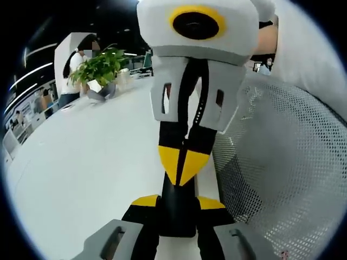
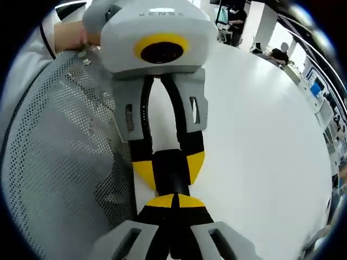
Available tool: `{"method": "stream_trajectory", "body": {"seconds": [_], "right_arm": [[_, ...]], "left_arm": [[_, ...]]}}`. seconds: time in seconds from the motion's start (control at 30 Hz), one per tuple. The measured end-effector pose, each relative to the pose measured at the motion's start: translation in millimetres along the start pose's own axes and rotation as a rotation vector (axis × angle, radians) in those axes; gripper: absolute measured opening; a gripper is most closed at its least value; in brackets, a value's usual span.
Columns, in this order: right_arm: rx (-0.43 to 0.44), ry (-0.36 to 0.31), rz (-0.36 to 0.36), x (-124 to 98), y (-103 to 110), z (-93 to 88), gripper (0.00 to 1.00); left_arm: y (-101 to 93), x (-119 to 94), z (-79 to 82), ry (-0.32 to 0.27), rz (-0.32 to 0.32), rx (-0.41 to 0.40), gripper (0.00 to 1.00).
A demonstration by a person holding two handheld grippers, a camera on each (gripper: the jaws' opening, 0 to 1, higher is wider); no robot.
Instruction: Press the specified remote control buttons in sequence, fully releasing each button before pressing the next.
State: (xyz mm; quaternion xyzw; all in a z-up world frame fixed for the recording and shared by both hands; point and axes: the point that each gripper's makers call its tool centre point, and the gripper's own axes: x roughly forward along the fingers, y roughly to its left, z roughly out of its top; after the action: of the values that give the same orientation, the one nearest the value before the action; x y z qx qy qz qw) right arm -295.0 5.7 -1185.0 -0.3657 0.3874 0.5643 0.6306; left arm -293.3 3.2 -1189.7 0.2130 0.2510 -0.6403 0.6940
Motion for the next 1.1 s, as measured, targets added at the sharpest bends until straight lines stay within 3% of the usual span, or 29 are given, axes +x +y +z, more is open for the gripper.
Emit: {"method": "stream_trajectory", "body": {"seconds": [0.27, 0.33, 0.47, 0.53, 0.57, 0.8, 1.1], "right_arm": [[-0.012, -0.101, 0.024, -5, 3, -2.4, 0.0], [-0.01, -0.101, 0.032, -8, 5, -6.3, 0.0], [0.029, -0.096, 0.013, -13, -1, -19.3, 0.11], [0.046, -0.131, 0.039, -14, 2, -19.4, 0.15], [0.053, -0.114, 0.039, -15, 1, -23.5, 0.17], [-0.02, -0.108, 0.067, -15, -2, -31.2, 0.2], [-0.087, -0.159, 0.091, -17, -2, -44.6, 0.21]], "left_arm": [[1.2, 1, -1.5, -0.004, -0.004, 0.004, 0.25], [1.7, 1, -1.7, -0.005, -0.004, 0.004, 0.25], [2.4, 2, -2.5, -0.003, -0.002, 0.003, 0.24], [2.5, 2, -2.6, 0.002, -0.002, 0.005, 0.24], [2.5, 2, -2.5, 0.008, -0.002, 0.009, 0.25], [2.6, 3, -2.6, 0.035, 0.006, 0.002, 0.24], [1.8, 6, -2.8, 0.202, -0.008, 0.018, 0.24]]}}
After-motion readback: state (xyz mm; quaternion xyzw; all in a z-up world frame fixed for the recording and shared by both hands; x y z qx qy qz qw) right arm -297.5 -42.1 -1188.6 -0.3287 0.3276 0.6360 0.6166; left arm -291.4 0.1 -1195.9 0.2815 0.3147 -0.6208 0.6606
